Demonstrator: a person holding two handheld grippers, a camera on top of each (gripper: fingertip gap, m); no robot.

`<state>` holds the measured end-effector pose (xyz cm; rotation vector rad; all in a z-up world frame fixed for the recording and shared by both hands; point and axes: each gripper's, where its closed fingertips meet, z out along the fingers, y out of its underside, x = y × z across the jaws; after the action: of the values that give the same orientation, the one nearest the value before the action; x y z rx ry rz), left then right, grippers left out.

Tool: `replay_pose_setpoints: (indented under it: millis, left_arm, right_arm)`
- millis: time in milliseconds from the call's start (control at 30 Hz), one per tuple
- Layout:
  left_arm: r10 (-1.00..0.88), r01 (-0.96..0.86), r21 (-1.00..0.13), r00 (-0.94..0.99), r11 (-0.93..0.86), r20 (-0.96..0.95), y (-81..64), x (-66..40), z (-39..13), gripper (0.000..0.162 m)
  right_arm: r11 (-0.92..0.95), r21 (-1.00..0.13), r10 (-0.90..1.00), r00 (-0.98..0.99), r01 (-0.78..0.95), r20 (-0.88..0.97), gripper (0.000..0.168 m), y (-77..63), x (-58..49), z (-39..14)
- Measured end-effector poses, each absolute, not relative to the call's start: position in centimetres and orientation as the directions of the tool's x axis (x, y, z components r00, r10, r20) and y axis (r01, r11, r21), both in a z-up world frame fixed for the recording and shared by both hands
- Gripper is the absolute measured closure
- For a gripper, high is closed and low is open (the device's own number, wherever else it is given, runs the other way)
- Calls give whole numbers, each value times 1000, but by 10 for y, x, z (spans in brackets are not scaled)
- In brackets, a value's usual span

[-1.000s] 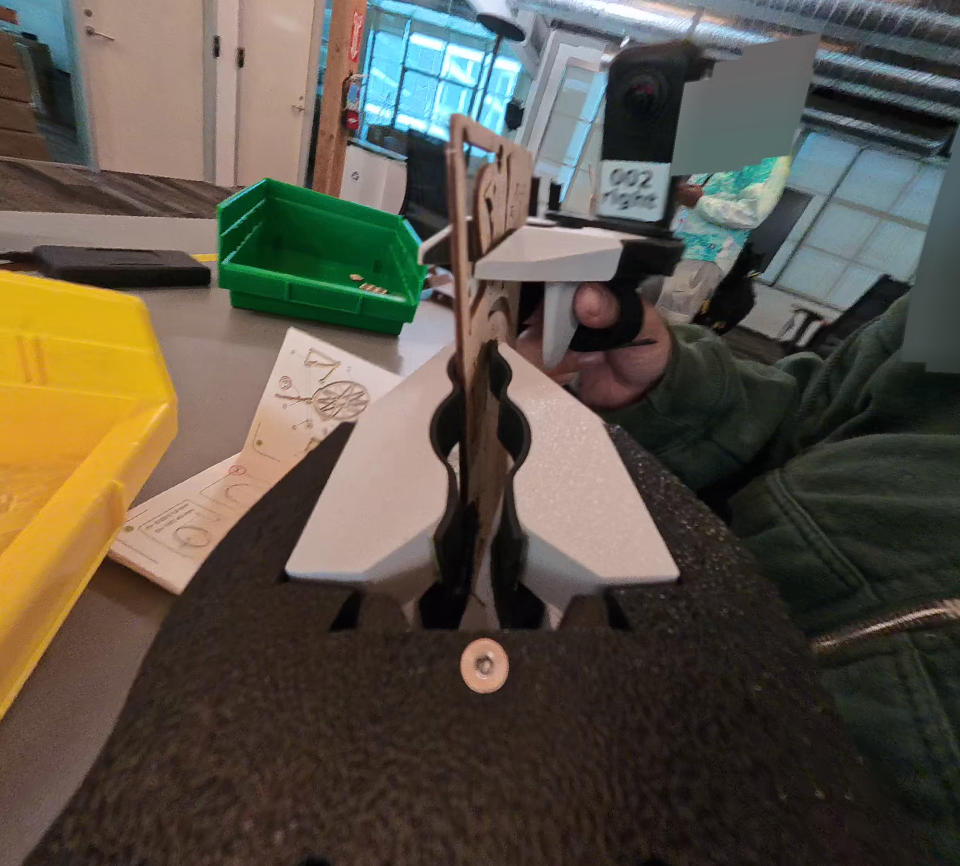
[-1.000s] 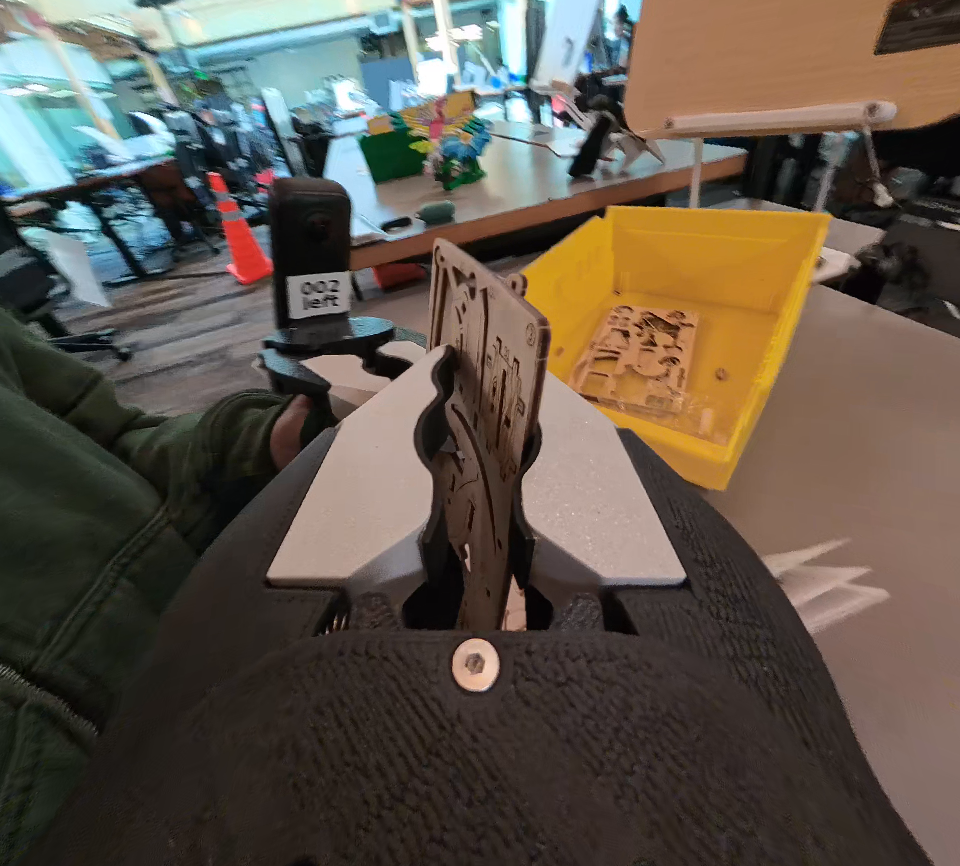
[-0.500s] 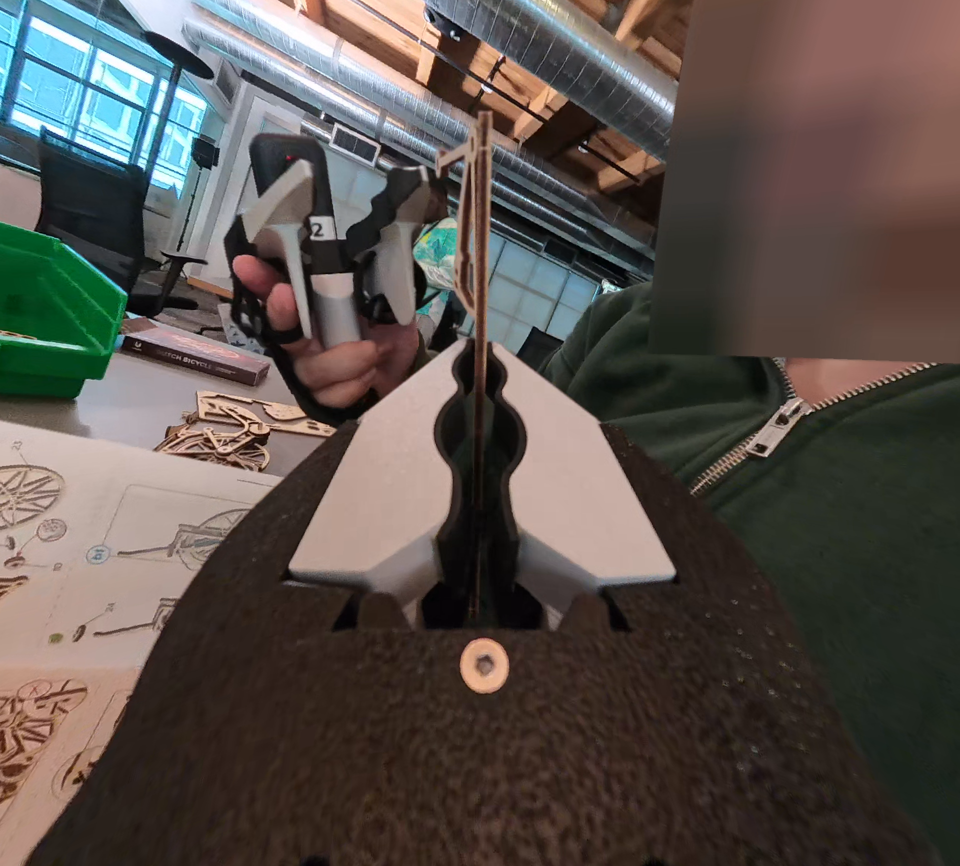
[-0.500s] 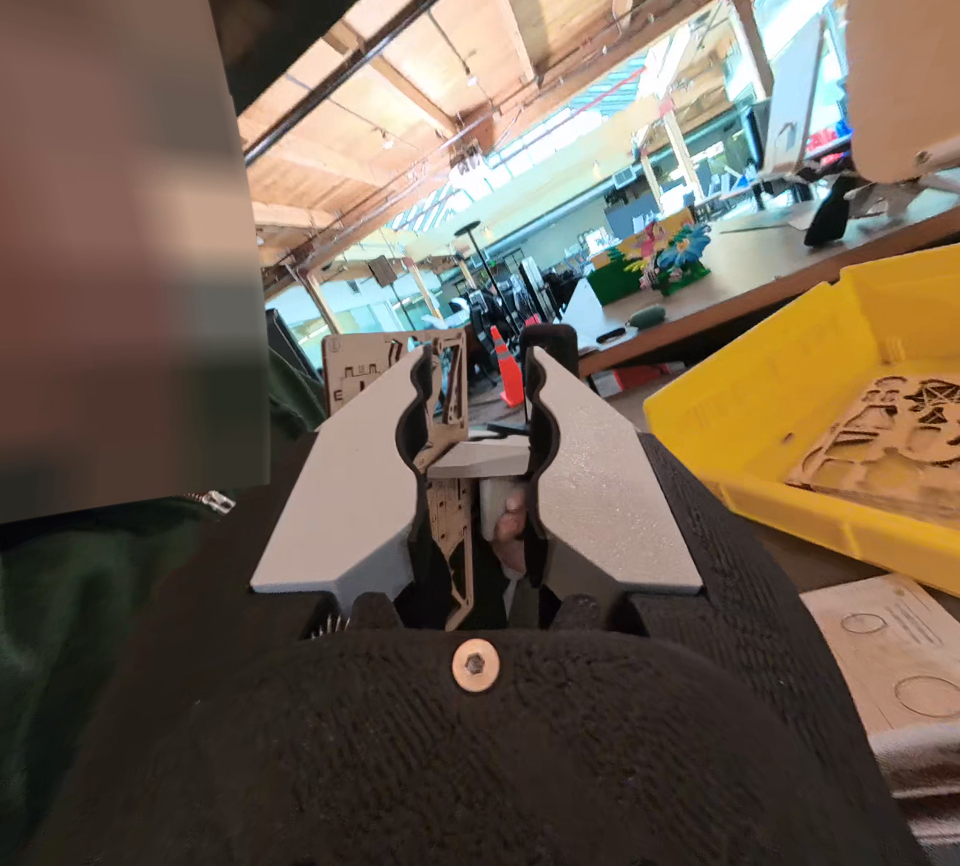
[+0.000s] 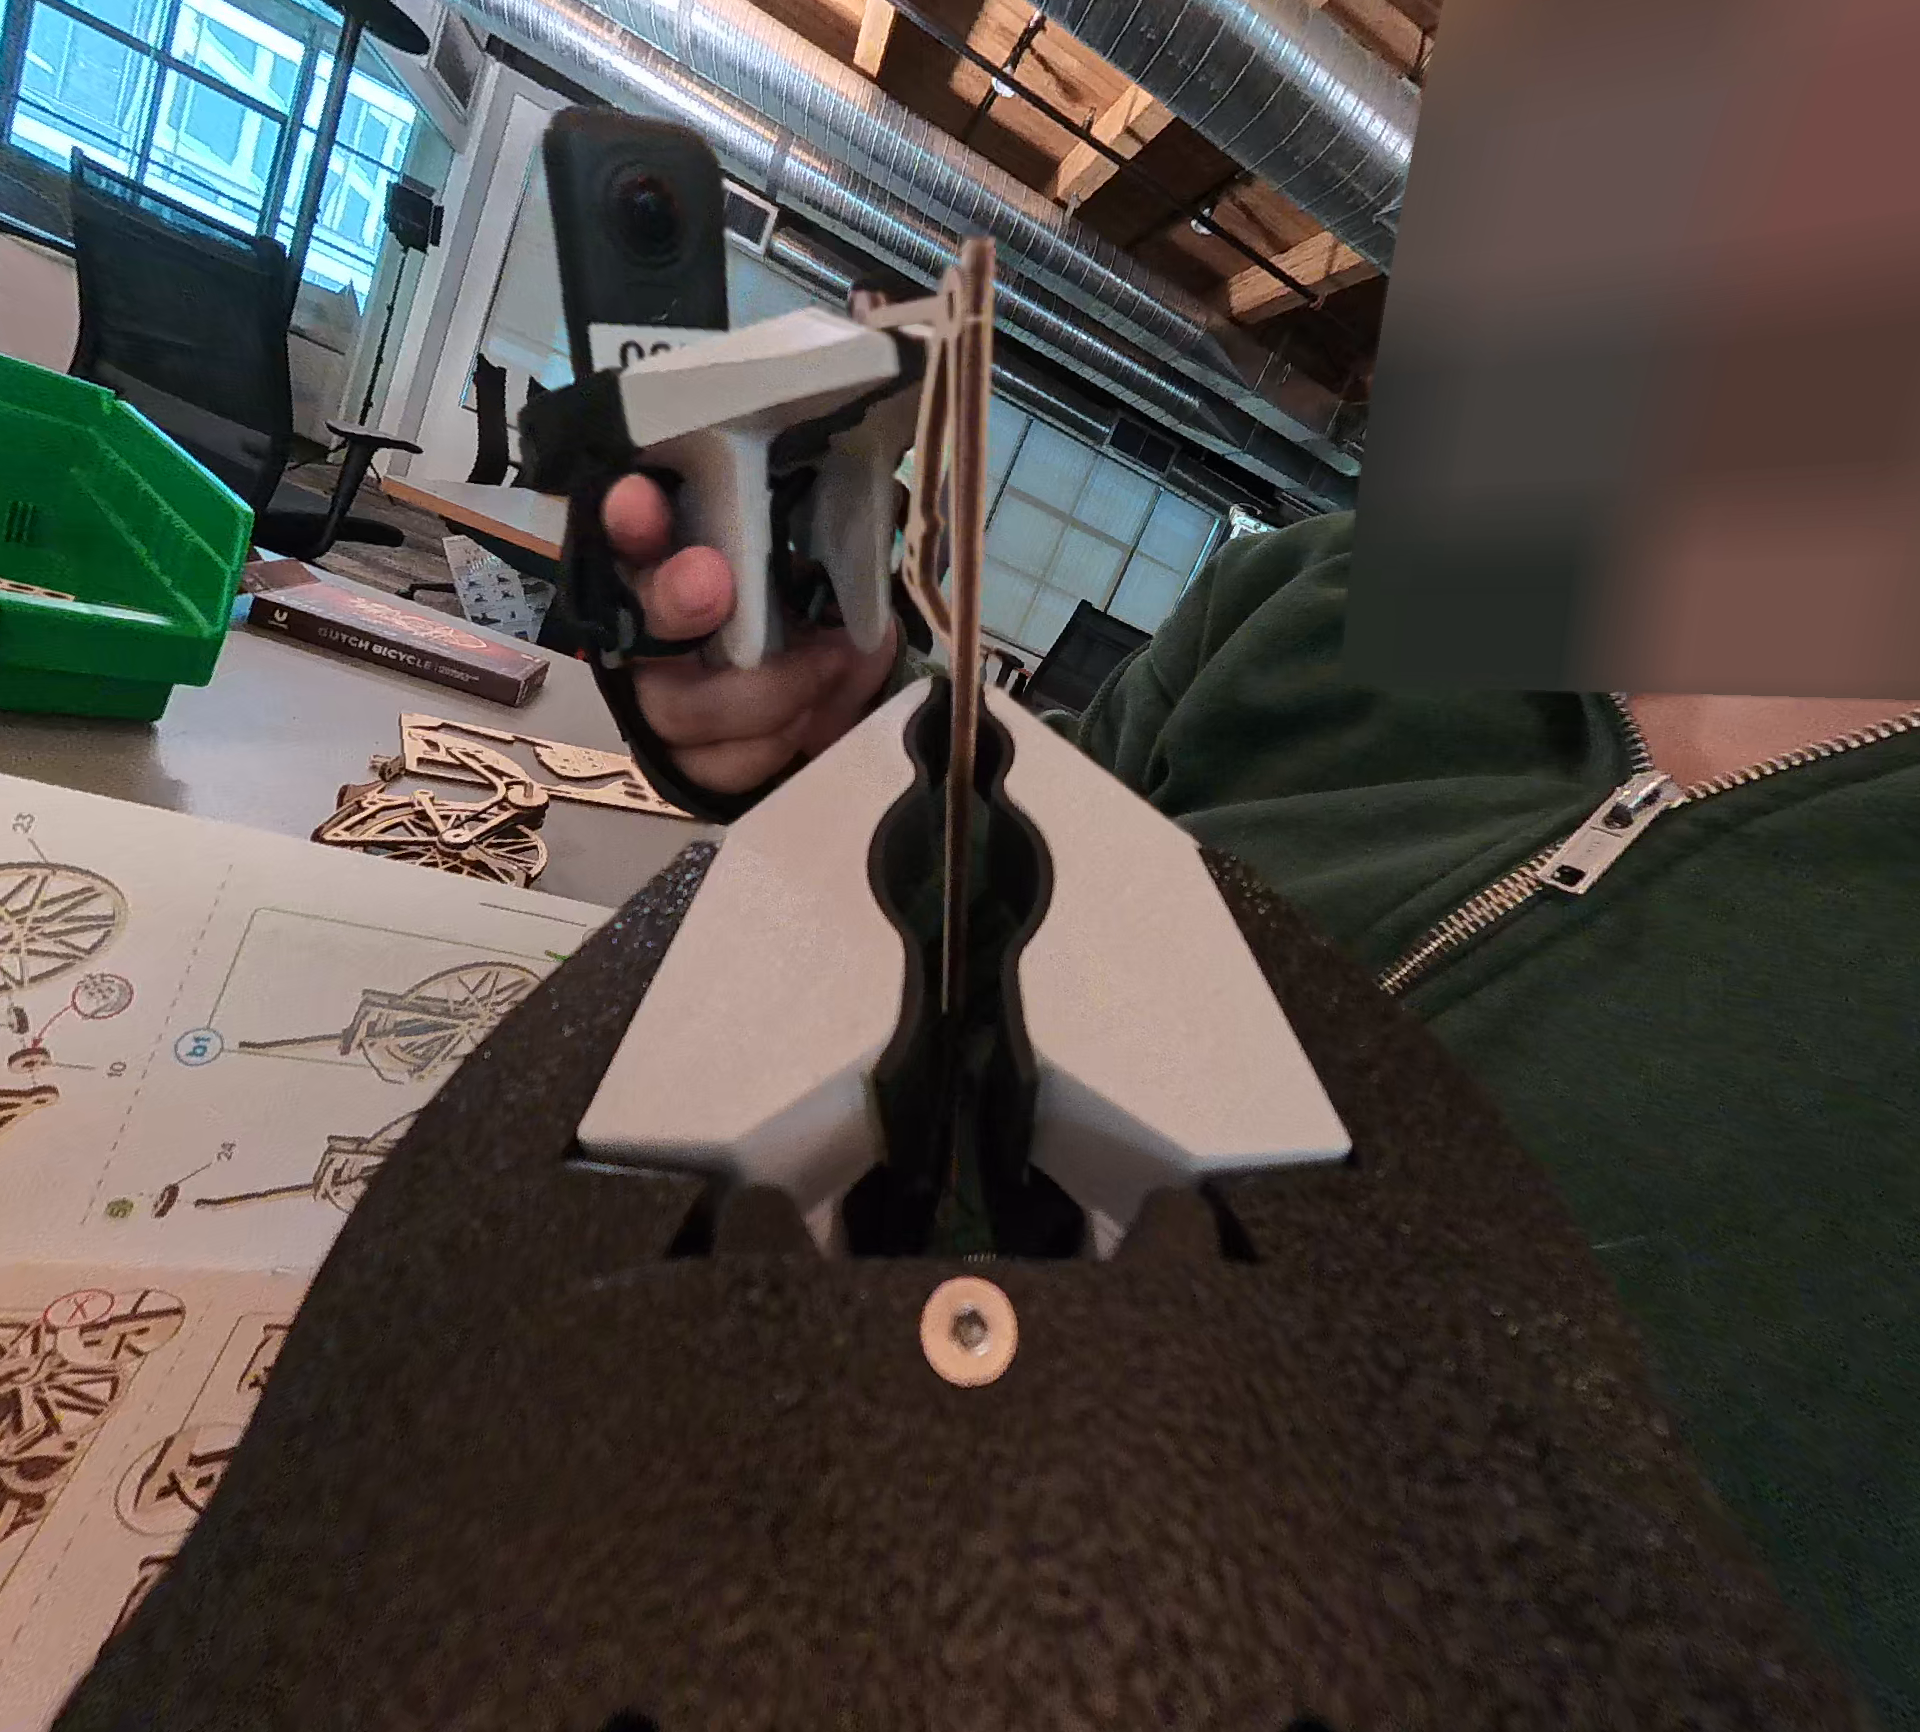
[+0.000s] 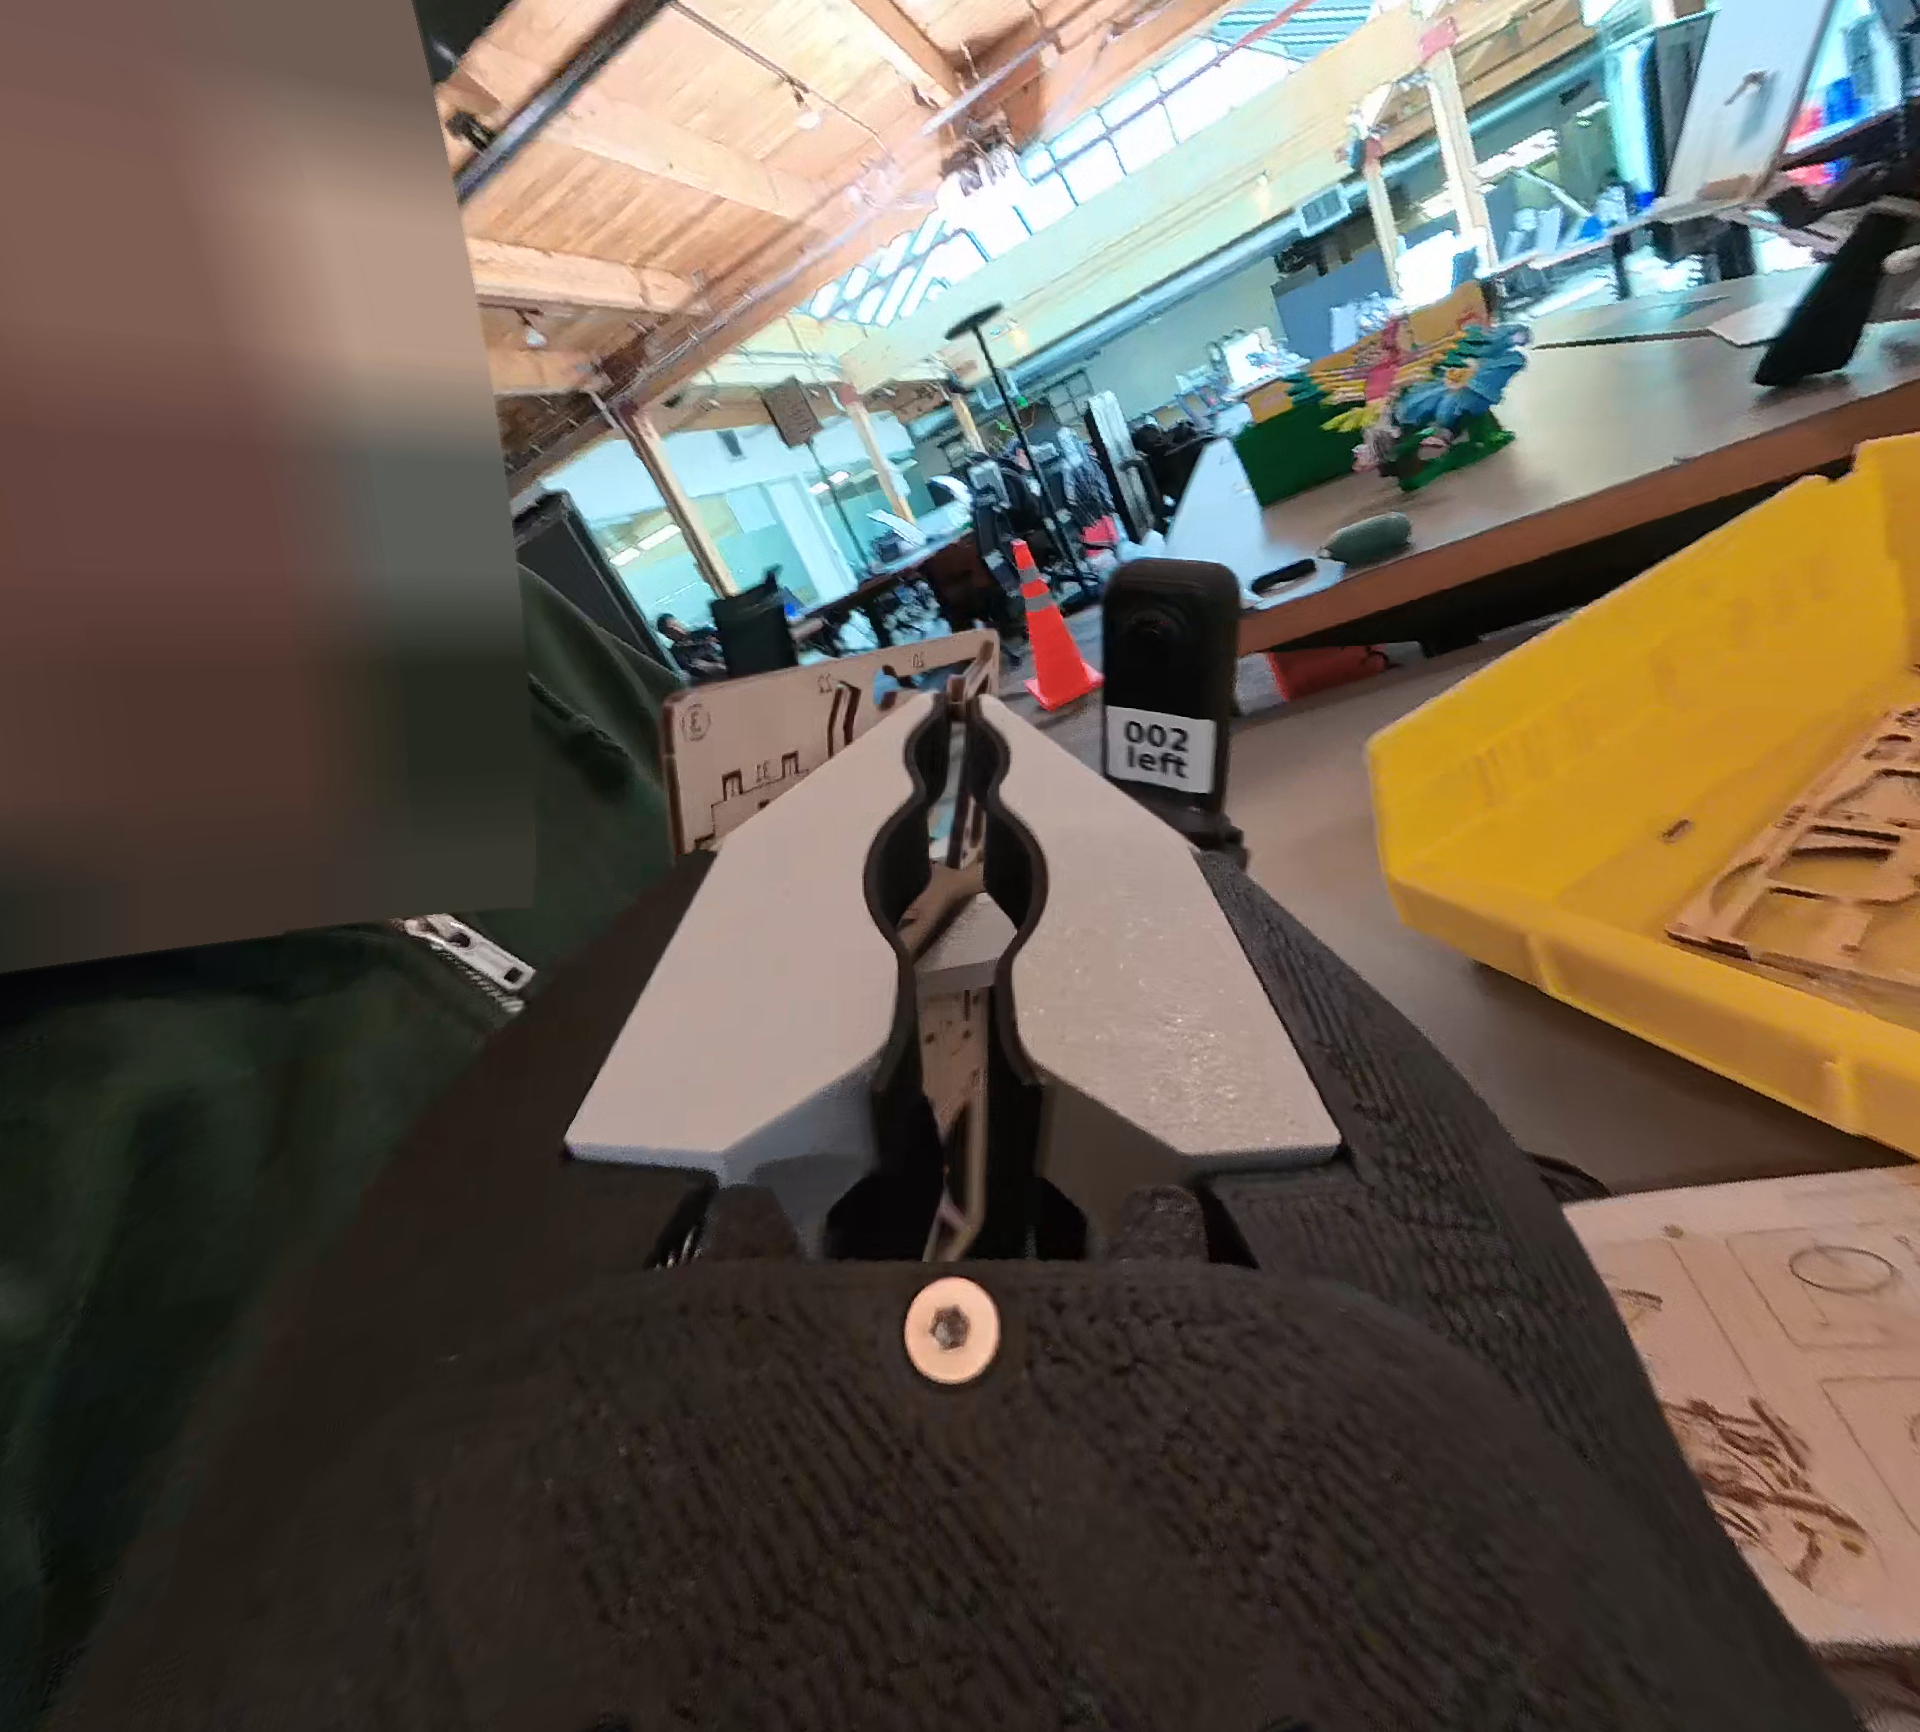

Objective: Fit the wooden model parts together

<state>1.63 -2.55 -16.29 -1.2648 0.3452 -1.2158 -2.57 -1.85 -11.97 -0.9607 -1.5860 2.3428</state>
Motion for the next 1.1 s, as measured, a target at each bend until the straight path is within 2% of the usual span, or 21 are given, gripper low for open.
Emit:
replay_pose_setpoints:
  millis: [100, 367, 633, 733, 833, 900, 1000, 1100]
  left_arm:
    - [-839, 476, -859, 377, -188, 392, -27, 22, -165, 160]
    - [-880, 442, -876, 316, -193, 353, -40, 31, -161, 161]
    - [-877, 503, -845, 306, -181, 370, -42, 12, -158, 162]
    - [-901, 521, -839, 273, -156, 337, -48, 16, -148, 161]
    - [-948, 517, -850, 211, -99, 238, -66, 29, -134, 161]
    - [-933, 456, -881, 248, -125, 261, -58, 40, -142, 161]
    - [-905, 563, -813, 254, -148, 341, -45, 20, -145, 161]
    - [-882, 639, -763, 300, -98, 364, -43, -8, -143, 161]
  right_arm:
    - [-359, -908, 546, -741, 214, -391, 168, -17, -31, -130]
    - [-379, -862, 489, -718, 338, -496, 168, -22, -34, -146]
    - [-410, -864, 418, -781, 293, -464, 168, -26, -17, -127]
    - [-426, -863, 477, -744, 271, -468, 168, -17, -26, -131]
    - [-416, -881, 665, -587, 224, -463, 168, 19, -44, -150]
    - [-472, -861, 681, -544, 187, -491, 168, 43, -42, -148]
    - [-435, -885, 741, -494, 165, -456, 168, 53, -36, -147]
    - [-418, -888, 769, -447, 189, -458, 168, 69, -21, -142]
